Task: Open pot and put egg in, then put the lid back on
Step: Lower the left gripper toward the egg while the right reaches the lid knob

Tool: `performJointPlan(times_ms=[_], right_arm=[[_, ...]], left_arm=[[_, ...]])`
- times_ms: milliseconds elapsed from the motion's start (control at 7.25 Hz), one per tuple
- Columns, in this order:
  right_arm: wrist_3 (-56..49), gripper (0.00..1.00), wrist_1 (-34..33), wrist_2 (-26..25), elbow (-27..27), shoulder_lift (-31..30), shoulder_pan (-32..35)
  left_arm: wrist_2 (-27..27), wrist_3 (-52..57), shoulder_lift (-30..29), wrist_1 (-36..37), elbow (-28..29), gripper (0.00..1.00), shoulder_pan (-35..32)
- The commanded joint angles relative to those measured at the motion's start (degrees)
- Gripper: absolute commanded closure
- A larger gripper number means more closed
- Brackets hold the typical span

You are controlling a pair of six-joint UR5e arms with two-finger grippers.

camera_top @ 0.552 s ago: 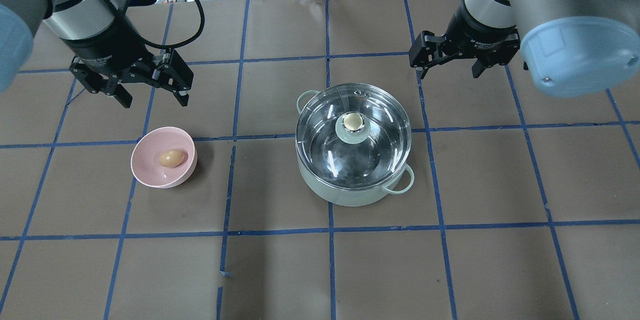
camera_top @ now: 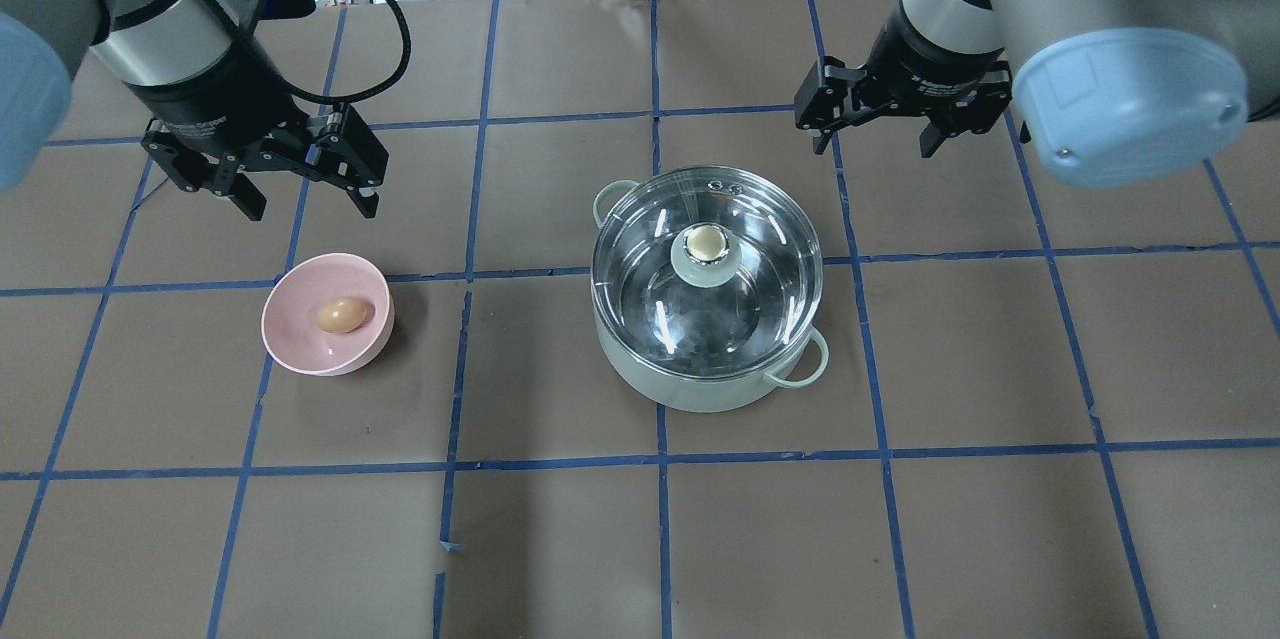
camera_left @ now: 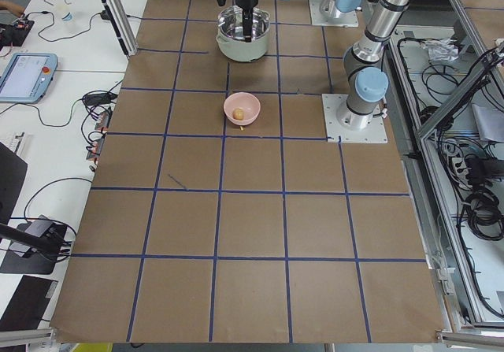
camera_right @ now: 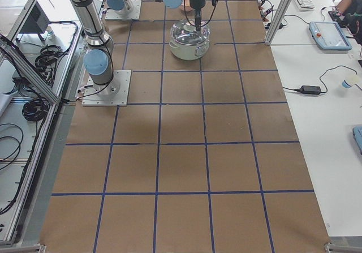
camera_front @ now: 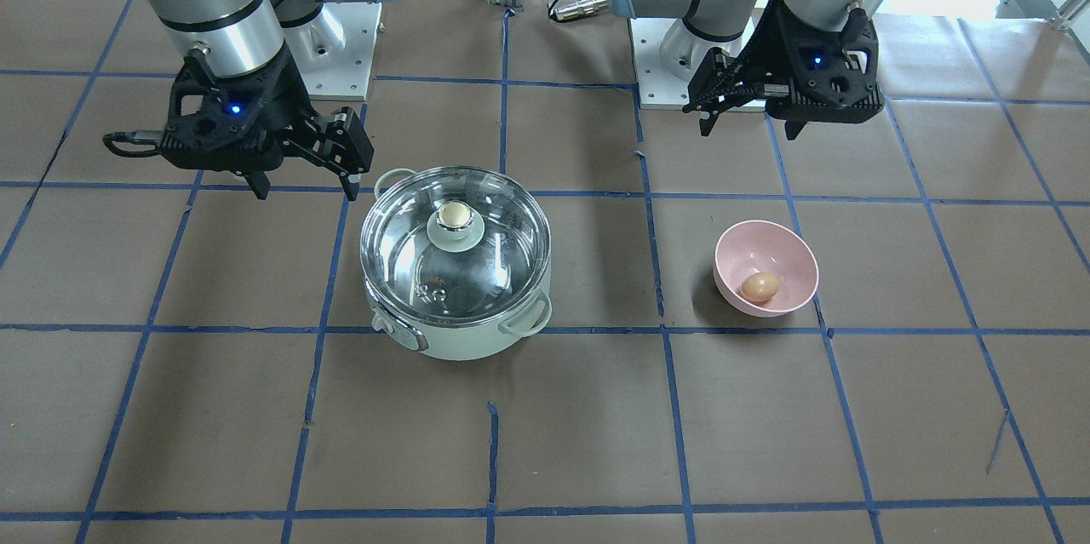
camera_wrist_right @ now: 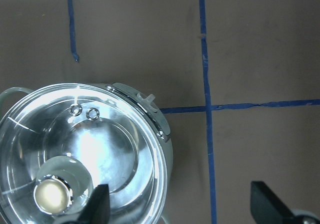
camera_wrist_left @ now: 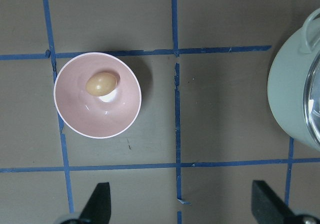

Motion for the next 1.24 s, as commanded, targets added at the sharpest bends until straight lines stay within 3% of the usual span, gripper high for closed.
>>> performJointPlan(times_ms=[0, 276, 690, 1103], right_arm=[[8.09, 0.00, -3.76, -0.03, -2.39, 4.76, 6.54], [11.91, 0.01, -7.55, -0.03, -1.70, 8.81, 10.78], [16.21, 0.02, -9.23, -0.03, 2.52, 9.80, 11.75], [17.10, 0.06, -9.06, -0.55, 2.52, 10.23, 14.84]], left_arm=[[2.57, 4.62, 0.36, 2.84, -3.23, 0.00, 2.30], [4.71, 14.35, 0.36, 4.59, -6.40, 0.00, 6.43], [4.27, 17.28, -2.44, 8.37, -7.89, 0.00, 7.41], [4.18, 23.43, -4.55, 20.72, -15.78, 0.02, 8.21]])
